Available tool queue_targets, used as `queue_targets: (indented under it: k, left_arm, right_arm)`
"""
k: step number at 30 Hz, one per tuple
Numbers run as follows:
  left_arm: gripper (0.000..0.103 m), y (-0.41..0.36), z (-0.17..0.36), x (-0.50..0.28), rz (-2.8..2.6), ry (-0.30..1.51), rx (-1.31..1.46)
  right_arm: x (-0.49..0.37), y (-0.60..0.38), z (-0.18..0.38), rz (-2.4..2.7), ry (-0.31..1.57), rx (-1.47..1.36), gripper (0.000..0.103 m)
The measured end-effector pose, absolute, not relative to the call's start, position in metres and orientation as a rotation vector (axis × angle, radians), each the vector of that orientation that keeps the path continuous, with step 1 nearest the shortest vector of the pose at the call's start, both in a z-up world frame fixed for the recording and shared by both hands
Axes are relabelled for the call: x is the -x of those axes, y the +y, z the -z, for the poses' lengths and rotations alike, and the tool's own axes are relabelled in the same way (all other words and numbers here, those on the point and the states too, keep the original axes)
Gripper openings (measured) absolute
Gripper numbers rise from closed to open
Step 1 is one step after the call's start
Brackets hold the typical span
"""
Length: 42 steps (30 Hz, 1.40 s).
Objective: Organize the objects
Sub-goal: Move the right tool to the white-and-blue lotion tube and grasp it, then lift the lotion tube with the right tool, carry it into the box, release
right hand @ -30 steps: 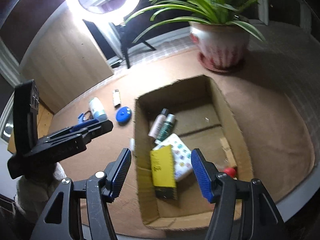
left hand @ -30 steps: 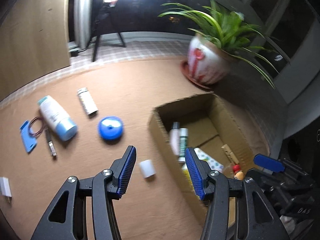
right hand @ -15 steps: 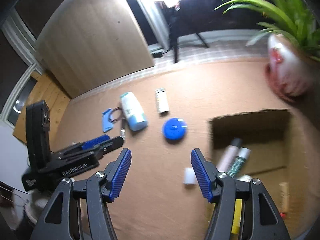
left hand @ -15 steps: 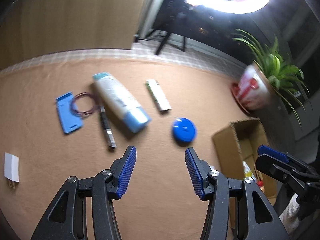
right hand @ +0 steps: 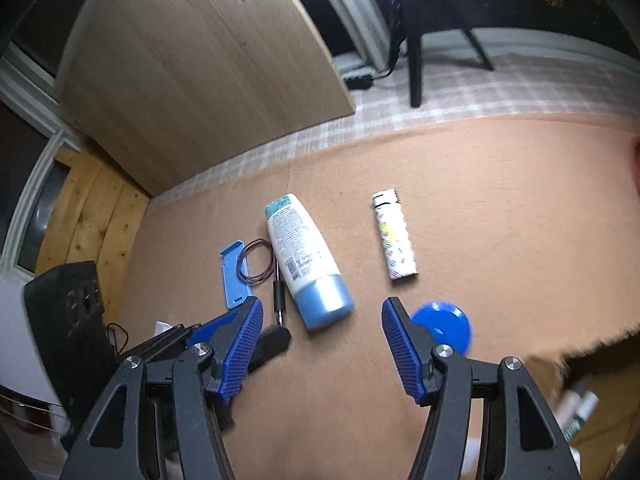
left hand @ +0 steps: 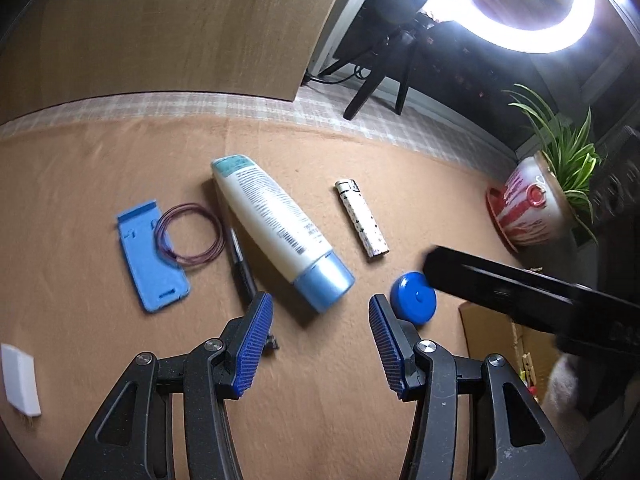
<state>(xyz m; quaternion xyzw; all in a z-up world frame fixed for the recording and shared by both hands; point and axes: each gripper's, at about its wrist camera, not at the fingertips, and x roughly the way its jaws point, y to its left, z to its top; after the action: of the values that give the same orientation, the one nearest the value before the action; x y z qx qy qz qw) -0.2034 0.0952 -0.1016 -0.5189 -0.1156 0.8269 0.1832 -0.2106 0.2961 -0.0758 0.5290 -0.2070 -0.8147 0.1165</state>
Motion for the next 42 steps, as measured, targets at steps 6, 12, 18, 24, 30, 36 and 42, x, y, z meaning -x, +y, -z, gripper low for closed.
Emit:
queue_targets:
  k: [6,12,18,24,30,36,42]
  left_arm:
    - [0.053,0.102,0.112,0.216,-2.335,-0.285,1.473]
    - [0.053,0.103,0.120,0.224,-2.340,-0.277,1.479]
    - [0.043,0.104,0.128,0.236,-2.333,-0.271,1.505]
    - [0.040,0.106,0.130,0.241,-2.314,-0.271,1.497]
    - [0.034,0.106,0.129,0.235,-2.284,-0.257,1.500]
    - [0.034,0.113,0.128,0.215,-2.246,-0.237,1.501]
    - [0.034,0.122,0.127,0.174,-2.217,-0.215,1.505]
  right_arm:
    - [0.243,0.295,0.100,2.329,-0.668,-1.601,0.053]
    - [0.259,0.292,0.121,2.240,-0.765,-1.617,0.046]
    - [0.264,0.285,0.142,2.220,-0.778,-1.661,0.042]
    - [0.262,0.282,0.151,2.175,-0.820,-1.663,0.037]
    - [0.251,0.278,0.147,2.183,-0.774,-1.681,0.035]
    - [0.225,0.283,0.148,2.173,-0.793,-1.703,0.035]
    - [0.183,0.279,0.146,2.179,-0.750,-1.711,0.035]
